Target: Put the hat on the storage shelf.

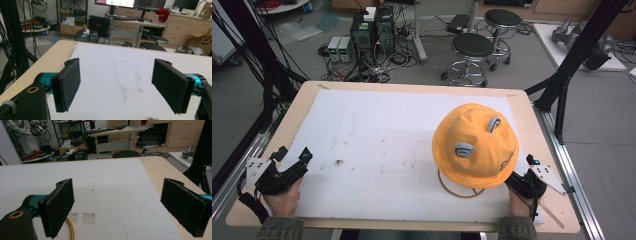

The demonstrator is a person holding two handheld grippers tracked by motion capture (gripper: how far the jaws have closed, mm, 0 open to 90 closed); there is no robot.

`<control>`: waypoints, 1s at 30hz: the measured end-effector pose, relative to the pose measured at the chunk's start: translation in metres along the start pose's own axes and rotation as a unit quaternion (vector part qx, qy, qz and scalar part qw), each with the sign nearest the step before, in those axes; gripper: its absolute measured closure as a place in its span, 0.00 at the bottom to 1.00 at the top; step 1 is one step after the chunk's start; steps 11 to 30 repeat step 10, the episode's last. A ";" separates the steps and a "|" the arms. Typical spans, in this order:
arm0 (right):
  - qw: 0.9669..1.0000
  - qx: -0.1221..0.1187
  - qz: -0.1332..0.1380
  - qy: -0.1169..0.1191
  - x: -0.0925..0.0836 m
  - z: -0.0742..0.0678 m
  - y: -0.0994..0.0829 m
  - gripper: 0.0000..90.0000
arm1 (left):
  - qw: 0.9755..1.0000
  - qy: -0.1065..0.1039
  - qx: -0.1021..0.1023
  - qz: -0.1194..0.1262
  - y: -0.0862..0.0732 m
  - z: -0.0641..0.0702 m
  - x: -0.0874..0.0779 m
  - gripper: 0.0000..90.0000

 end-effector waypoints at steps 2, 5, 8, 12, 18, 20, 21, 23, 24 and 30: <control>1.000 0.001 0.000 0.001 0.000 0.000 0.000 0.12 | 1.000 -0.001 0.000 -0.002 0.000 0.000 0.001 0.26; 1.000 0.002 -0.001 0.000 0.000 0.001 0.000 0.12 | 1.000 -0.005 0.002 -0.006 -0.001 0.001 0.002 0.26; 1.000 0.002 0.000 0.002 0.000 0.000 0.000 0.12 | 1.000 -0.009 0.007 -0.007 -0.002 0.004 0.004 0.26; 1.000 -0.001 -0.002 0.002 0.000 0.001 0.000 0.12 | 1.000 -0.011 0.009 -0.010 -0.002 0.005 0.005 0.26; 1.000 -0.001 -0.002 0.002 0.000 0.001 0.000 0.12 | 1.000 -0.011 0.009 -0.010 -0.002 0.005 0.005 0.26; 1.000 -0.001 -0.002 0.002 0.000 0.001 0.000 0.12 | 1.000 -0.011 0.009 -0.010 -0.002 0.005 0.005 0.26; 1.000 -0.001 -0.002 0.002 0.000 0.001 0.000 0.12 | 1.000 -0.011 0.009 -0.010 -0.002 0.005 0.005 0.26; 1.000 -0.001 -0.002 0.002 0.000 0.001 0.000 0.12 | 1.000 -0.011 0.009 -0.010 -0.002 0.005 0.005 0.26; 1.000 -0.001 -0.002 0.002 0.000 0.001 0.000 0.12 | 1.000 -0.011 0.009 -0.010 -0.002 0.005 0.005 0.26; 1.000 -0.001 -0.002 0.002 0.000 0.001 0.000 0.12 | 1.000 -0.011 0.009 -0.010 -0.002 0.005 0.005 0.26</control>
Point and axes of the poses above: each handheld gripper's, and its own axes: x roughly forward along the jaws, y roughly out of its top, z roughly to its right, the point moved 3 cm from there along x, roughly forward along the jaws, and after that the axes turned 6 degrees about -y, right-handed, at the moved point
